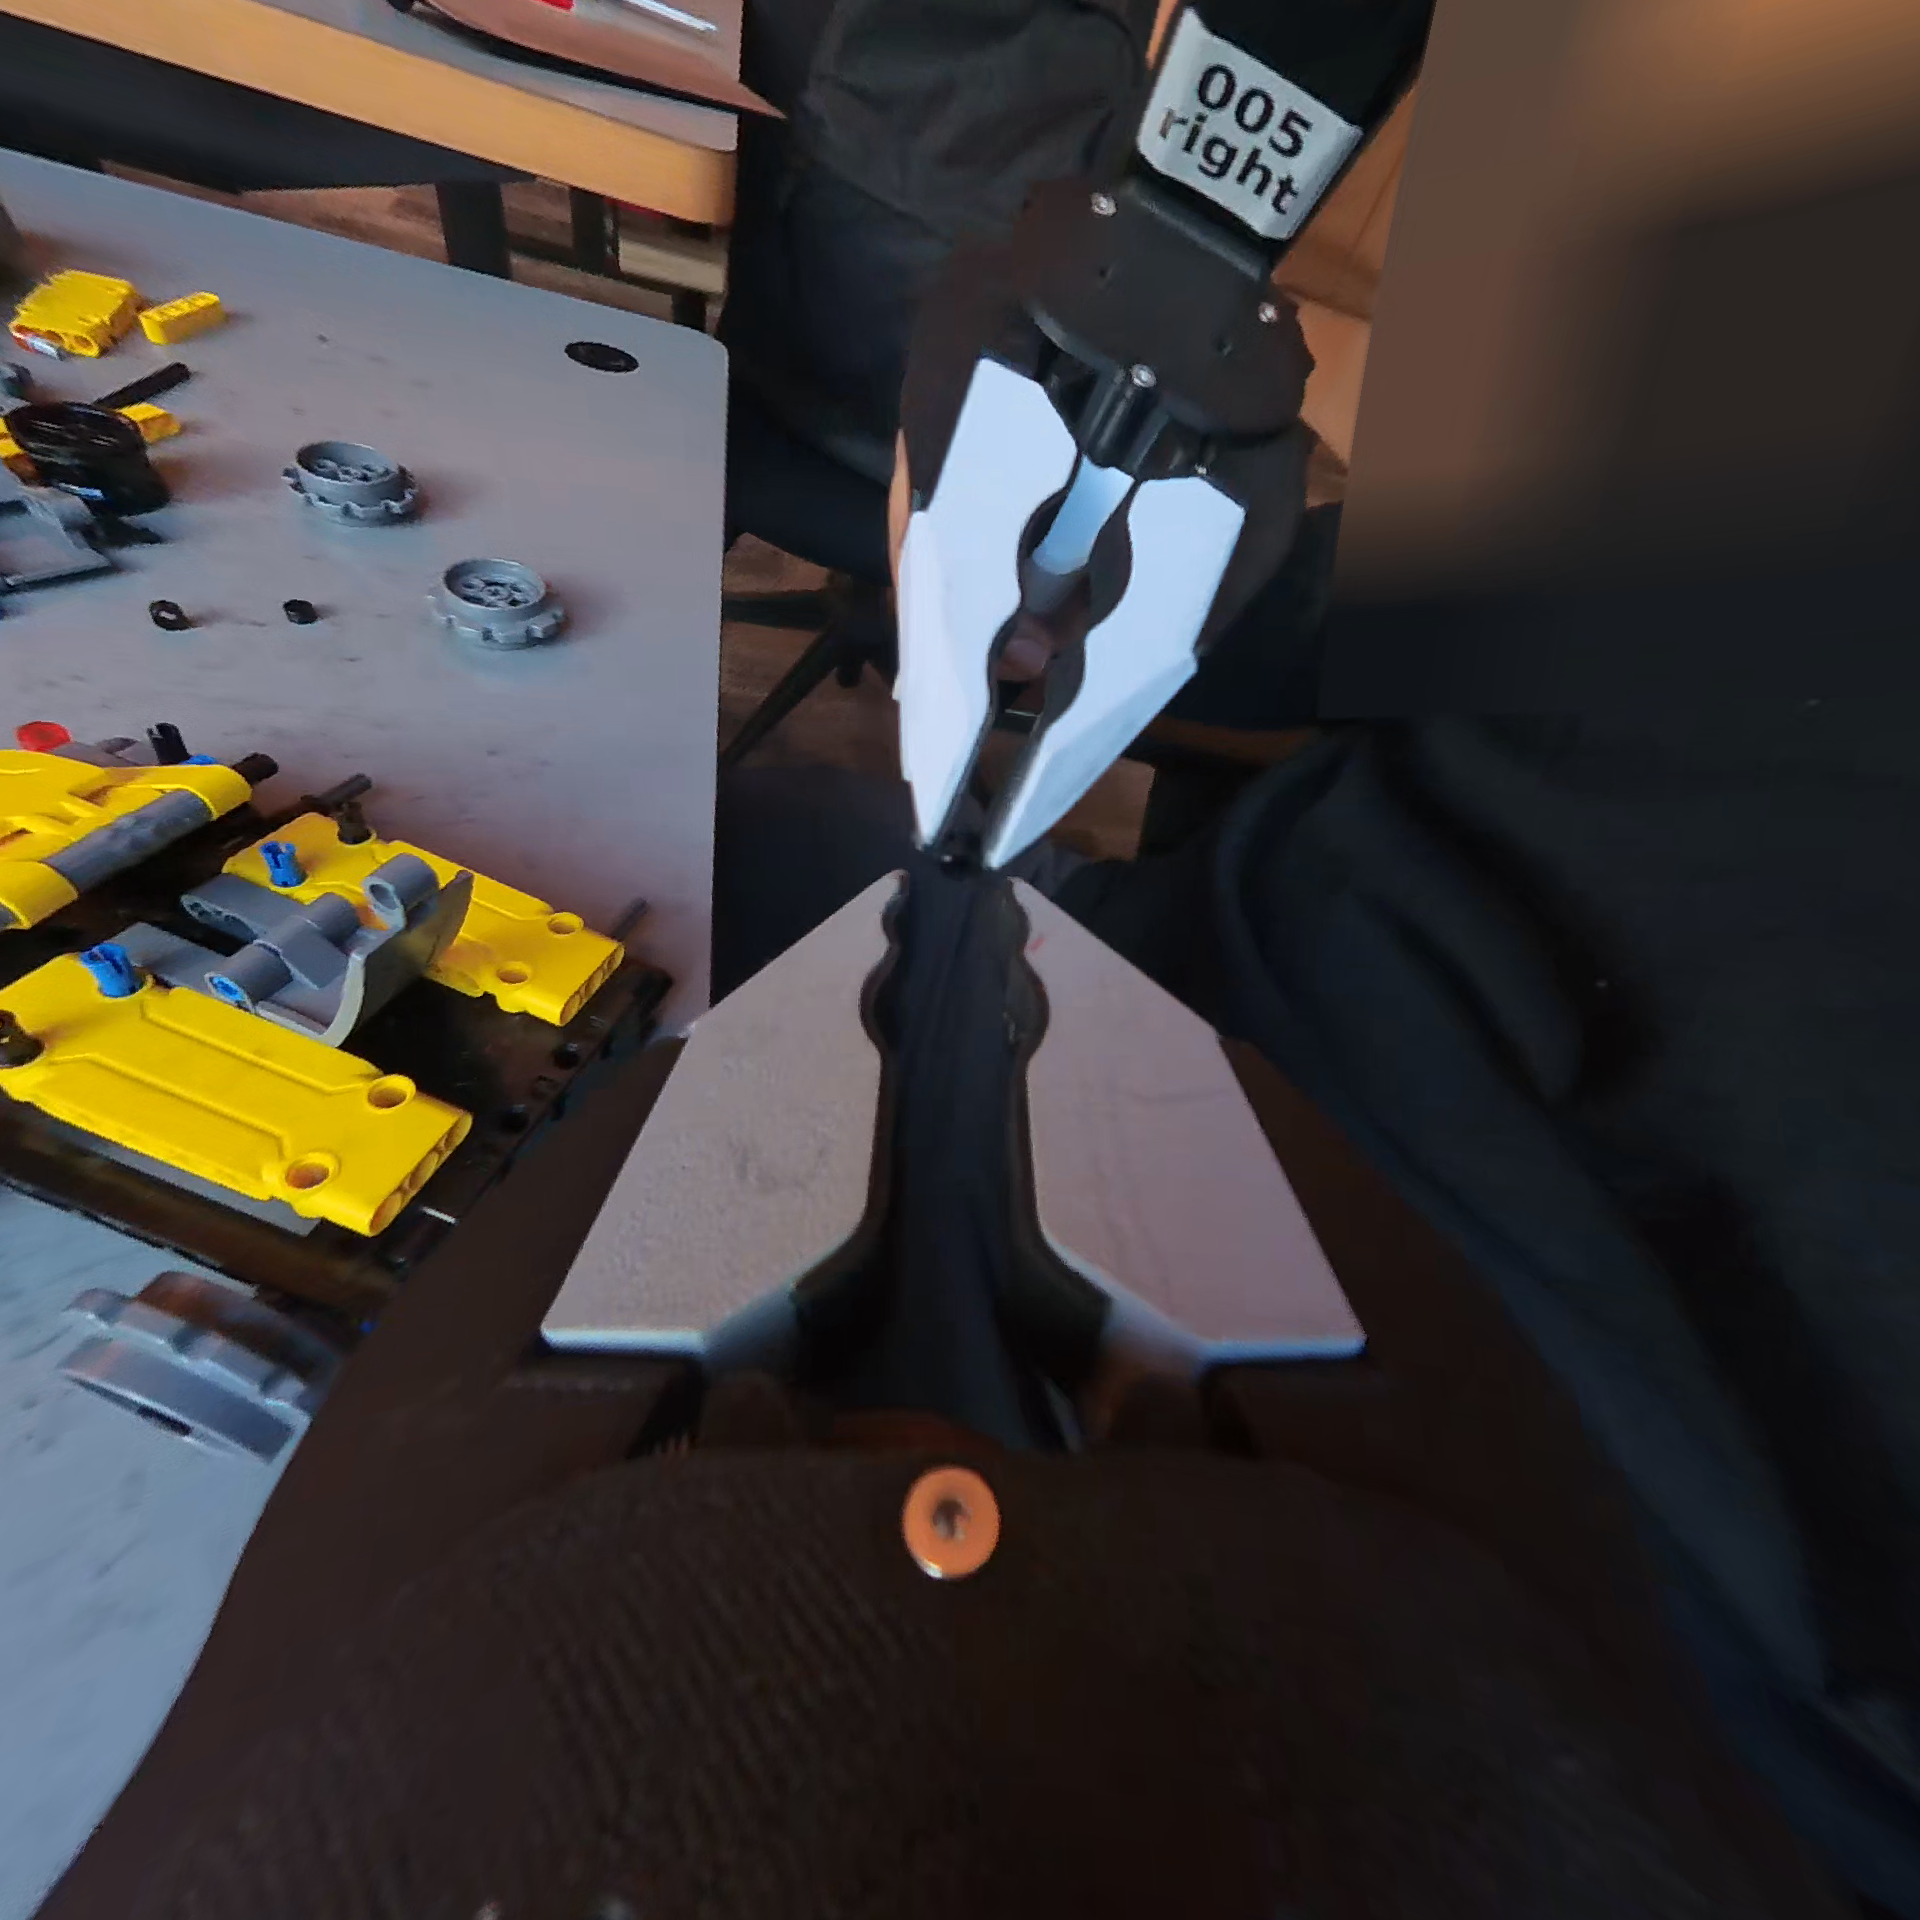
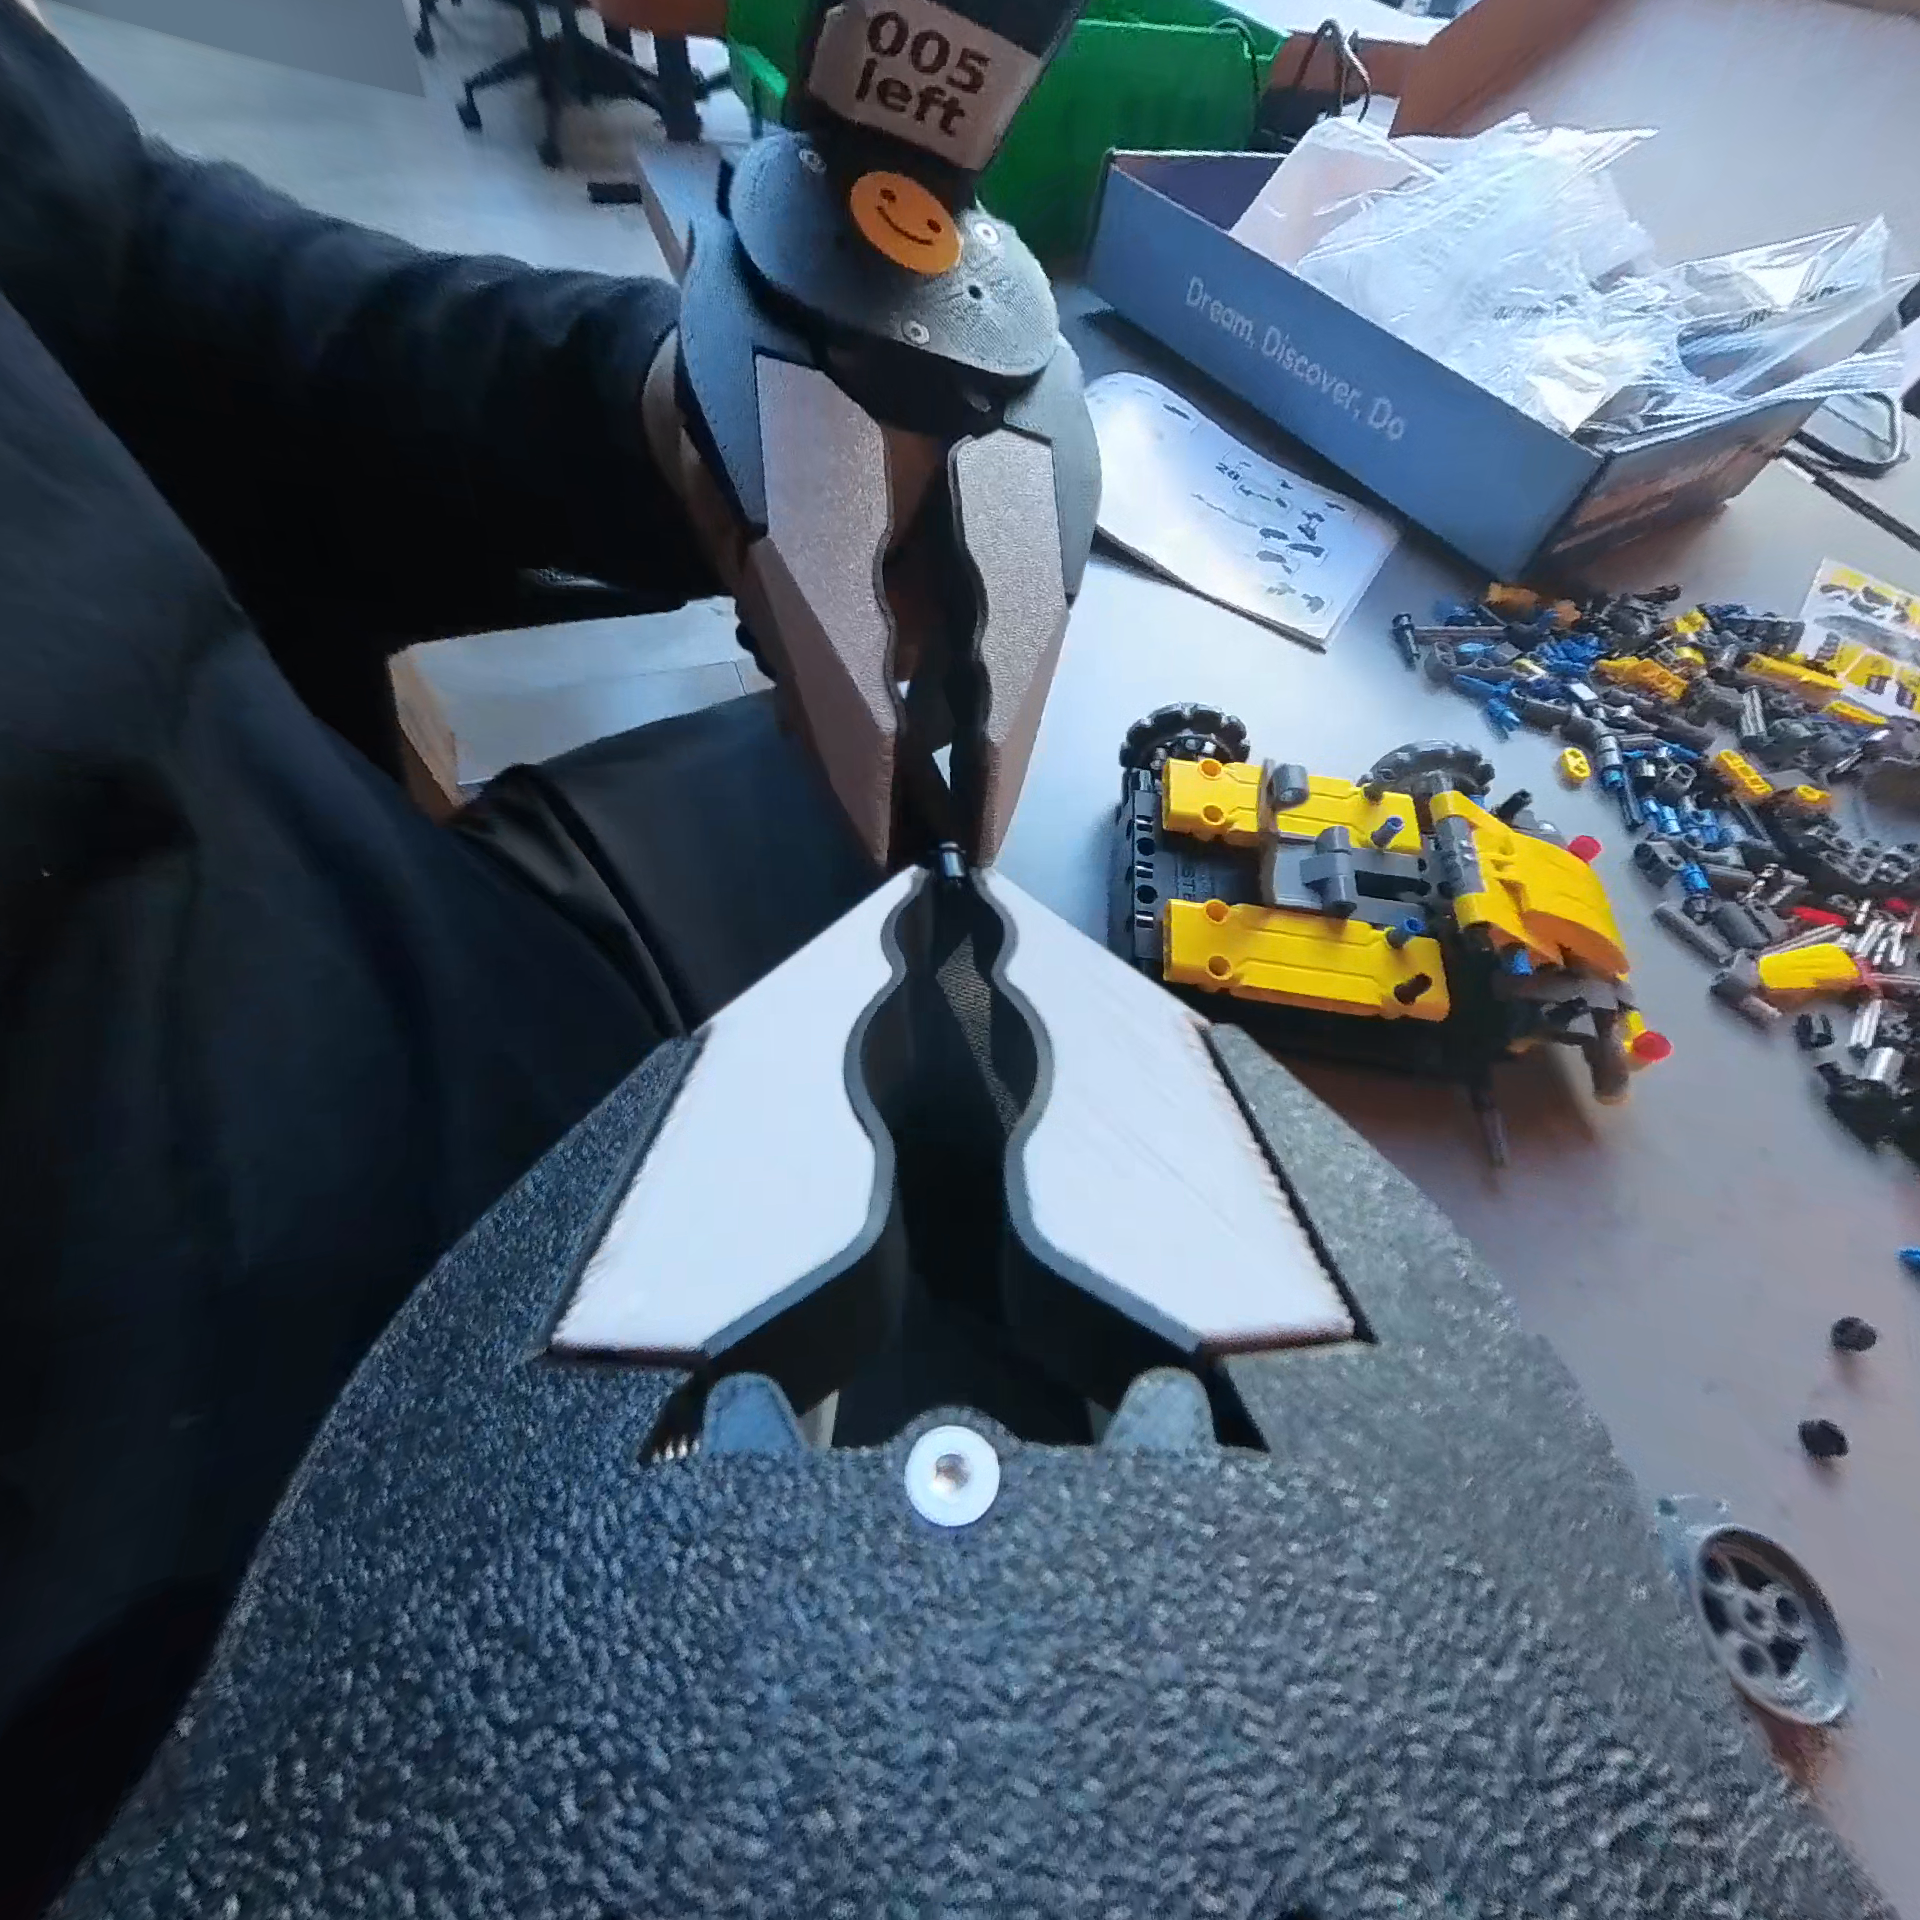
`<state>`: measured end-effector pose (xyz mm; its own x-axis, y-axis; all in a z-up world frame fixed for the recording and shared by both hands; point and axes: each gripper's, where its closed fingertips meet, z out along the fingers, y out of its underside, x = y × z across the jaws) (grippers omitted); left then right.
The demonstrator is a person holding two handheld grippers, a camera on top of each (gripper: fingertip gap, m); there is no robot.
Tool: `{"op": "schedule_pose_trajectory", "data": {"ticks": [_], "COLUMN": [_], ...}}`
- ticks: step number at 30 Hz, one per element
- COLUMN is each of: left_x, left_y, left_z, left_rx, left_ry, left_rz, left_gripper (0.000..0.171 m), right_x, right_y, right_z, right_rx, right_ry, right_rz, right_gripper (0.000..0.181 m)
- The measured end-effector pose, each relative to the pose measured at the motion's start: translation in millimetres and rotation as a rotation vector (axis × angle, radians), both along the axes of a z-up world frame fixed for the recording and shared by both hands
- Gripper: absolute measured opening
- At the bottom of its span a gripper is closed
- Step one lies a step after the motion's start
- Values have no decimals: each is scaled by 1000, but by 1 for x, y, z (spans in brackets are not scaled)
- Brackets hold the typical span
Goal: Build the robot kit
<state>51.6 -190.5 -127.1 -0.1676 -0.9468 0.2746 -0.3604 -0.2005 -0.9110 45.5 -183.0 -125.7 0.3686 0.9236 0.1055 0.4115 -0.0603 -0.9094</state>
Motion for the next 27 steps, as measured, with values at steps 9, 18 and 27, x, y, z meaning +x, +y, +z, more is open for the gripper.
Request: {"op": "schedule_pose_trajectory", "data": {"ticks": [9,18,27], "left_x": [3,3,3], "left_y": [-6,-7,-4], "left_z": [-4,-7,-8], "left_rx": [-75,-105,-48], "left_ry": [3,8,6], "left_rz": [-37,-42,-25], "left_gripper": [5,4,4], "right_x": [0,0,0], "right_y": [-5,-8,-6], "right_z": [-8,-11,-14], "right_rx": [49,73,78], "right_ry": [-52,-86,-97], "right_rz": [22,35,17], "right_gripper": [6,6,6]}}
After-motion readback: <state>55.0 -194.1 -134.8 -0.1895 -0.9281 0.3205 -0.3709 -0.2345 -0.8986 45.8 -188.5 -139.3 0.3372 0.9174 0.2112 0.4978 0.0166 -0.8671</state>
